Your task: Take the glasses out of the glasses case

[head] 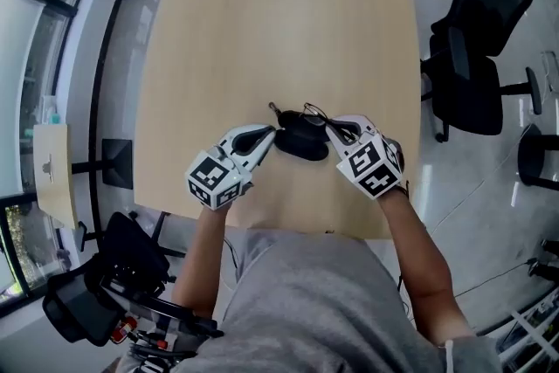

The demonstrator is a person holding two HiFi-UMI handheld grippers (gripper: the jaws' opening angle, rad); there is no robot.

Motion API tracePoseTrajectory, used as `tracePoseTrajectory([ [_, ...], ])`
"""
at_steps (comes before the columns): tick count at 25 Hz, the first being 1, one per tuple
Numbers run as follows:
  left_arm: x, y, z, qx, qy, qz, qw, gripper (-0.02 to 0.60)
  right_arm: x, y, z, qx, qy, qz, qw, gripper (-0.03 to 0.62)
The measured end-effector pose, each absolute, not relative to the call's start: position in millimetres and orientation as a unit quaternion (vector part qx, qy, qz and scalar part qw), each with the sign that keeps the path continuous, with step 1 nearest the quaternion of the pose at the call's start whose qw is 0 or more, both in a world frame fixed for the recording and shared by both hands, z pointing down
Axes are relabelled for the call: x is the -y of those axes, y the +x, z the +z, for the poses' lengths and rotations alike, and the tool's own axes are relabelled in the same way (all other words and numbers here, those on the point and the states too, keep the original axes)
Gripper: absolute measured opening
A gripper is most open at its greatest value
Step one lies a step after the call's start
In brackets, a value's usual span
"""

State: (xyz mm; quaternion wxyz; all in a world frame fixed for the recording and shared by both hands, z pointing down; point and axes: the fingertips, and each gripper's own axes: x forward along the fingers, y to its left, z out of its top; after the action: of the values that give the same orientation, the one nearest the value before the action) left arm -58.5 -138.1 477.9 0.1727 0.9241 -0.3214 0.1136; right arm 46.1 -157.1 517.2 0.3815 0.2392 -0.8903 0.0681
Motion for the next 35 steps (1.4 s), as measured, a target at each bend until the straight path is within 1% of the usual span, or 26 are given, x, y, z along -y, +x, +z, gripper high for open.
tracePoseTrajectory([
  [7, 139.3, -55.3, 439.7, 0.332, 0.928, 0.103, 0.135, 0.006, 176.6, 90.8, 463.5, 0.899, 0.298, 0.110, 0.301, 0.029],
  [14, 137.4, -52.1, 421.7, 0.335, 0.929, 0.100, 0.117, 0.006, 192.3, 130.5, 441.1, 0.900, 0.330, 0.211, 0.193, 0.028],
  [20, 136.9, -52.7, 419.7, 0.342, 0.927, 0.099, 0.120, 0.006, 203.2, 158.3, 444.3, 0.883, 0.342, 0.298, 0.116, 0.028],
  [35, 130.5, -54.6, 419.8, 0.353, 0.922, 0.101, 0.123, 0.006, 219.9, 190.2, 487.9, 0.826, 0.338, 0.451, -0.004, 0.025],
])
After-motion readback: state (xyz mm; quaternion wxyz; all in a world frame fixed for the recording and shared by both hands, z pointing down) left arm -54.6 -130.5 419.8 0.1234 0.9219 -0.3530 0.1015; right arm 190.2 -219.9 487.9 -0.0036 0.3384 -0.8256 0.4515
